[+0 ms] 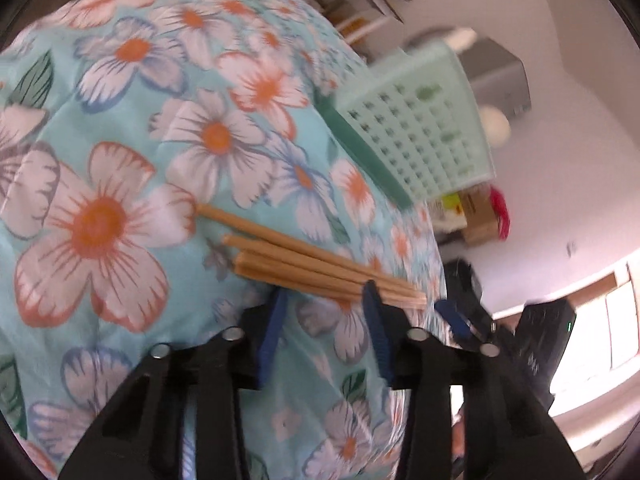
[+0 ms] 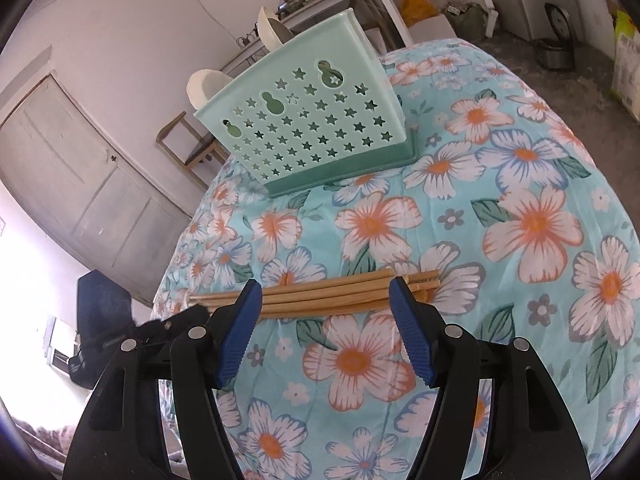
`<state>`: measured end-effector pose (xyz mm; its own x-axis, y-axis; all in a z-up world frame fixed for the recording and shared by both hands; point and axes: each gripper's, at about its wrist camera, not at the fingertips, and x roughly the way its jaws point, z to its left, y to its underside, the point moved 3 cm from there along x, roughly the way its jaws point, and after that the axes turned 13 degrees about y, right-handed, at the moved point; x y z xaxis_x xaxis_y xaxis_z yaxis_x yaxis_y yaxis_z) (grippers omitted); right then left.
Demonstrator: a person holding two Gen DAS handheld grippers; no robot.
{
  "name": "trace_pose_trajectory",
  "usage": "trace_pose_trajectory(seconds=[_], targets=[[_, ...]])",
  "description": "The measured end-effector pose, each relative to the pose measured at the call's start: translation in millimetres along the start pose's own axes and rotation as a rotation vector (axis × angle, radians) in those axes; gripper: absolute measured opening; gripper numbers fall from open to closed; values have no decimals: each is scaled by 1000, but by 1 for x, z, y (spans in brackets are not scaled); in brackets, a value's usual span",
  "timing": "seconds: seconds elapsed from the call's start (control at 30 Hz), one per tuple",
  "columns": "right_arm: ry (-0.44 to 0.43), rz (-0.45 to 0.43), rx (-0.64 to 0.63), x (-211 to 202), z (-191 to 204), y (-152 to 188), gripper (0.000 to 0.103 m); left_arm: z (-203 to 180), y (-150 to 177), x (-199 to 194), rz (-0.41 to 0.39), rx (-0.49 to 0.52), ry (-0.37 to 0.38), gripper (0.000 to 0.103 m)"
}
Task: Organize utensils
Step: 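Move both tools down over the wooden chopsticks on the quilt, then grasp wooden chopsticks with the left tool while the right tool grasps chopsticks too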
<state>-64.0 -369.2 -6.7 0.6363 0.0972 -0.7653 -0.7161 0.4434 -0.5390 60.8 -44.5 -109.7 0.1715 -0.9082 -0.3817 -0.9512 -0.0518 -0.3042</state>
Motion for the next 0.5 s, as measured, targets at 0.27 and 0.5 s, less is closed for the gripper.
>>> trace_pose_trajectory(seconds=[0.27,0.5], targets=[[-6,-1,21,-1,-4,0,63,17,-11,-2,-43,-146,54,15],[-4,4,25,-1,-6,0,63,17,-8,-4,-33,-171,76,13]])
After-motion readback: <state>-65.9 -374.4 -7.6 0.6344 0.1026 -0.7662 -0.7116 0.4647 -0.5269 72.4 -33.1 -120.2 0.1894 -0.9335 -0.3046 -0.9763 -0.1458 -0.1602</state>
